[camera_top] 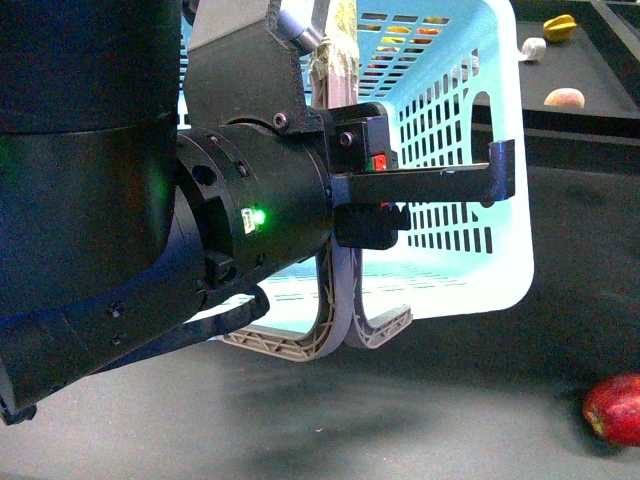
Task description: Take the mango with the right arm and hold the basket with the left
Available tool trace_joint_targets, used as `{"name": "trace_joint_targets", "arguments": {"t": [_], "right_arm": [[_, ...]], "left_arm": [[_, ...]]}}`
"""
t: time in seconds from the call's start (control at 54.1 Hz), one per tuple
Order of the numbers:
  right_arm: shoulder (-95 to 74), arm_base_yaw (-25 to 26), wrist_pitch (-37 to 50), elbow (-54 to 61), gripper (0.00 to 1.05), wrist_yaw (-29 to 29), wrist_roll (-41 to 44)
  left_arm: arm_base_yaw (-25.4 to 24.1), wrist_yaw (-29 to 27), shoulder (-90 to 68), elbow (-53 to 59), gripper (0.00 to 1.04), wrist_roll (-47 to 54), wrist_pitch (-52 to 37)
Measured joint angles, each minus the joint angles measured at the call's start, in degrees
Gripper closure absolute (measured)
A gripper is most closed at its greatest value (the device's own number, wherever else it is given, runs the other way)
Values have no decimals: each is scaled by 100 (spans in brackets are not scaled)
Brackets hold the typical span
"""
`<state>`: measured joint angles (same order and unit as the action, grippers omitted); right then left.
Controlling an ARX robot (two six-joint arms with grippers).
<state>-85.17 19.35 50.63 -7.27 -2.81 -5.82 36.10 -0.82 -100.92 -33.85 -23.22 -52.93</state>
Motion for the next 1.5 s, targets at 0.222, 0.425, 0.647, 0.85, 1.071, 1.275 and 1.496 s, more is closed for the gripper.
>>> {"name": "trace_joint_targets", "arguments": {"t": [0.222,0.425,0.647,0.85,1.071,1.275,1.496], "right_arm": [[-3230,649,1128,-944,8,42,-2],[-5062,723,1534,-1742,8,24,0],[-5849,702,1508,-2304,8,-33,-168],[-6245,699,1226,-2697,8,-125,-476],[-6618,734,833,-3128,8,-190,-979],[-6835,820,632,-3368,8,-256,-1246],[-7136,999,483,-3622,8,-345,-1329]], "left_arm": [[0,2,0,0,100,4,0],[0,2,0,0,100,4,0],[0,0,0,0,100,4,0],[0,-2,0,0,100,7,0],[0,2,0,0,100,4,0],[0,0,0,0,100,4,0],[0,-2,0,0,100,4,0]]}}
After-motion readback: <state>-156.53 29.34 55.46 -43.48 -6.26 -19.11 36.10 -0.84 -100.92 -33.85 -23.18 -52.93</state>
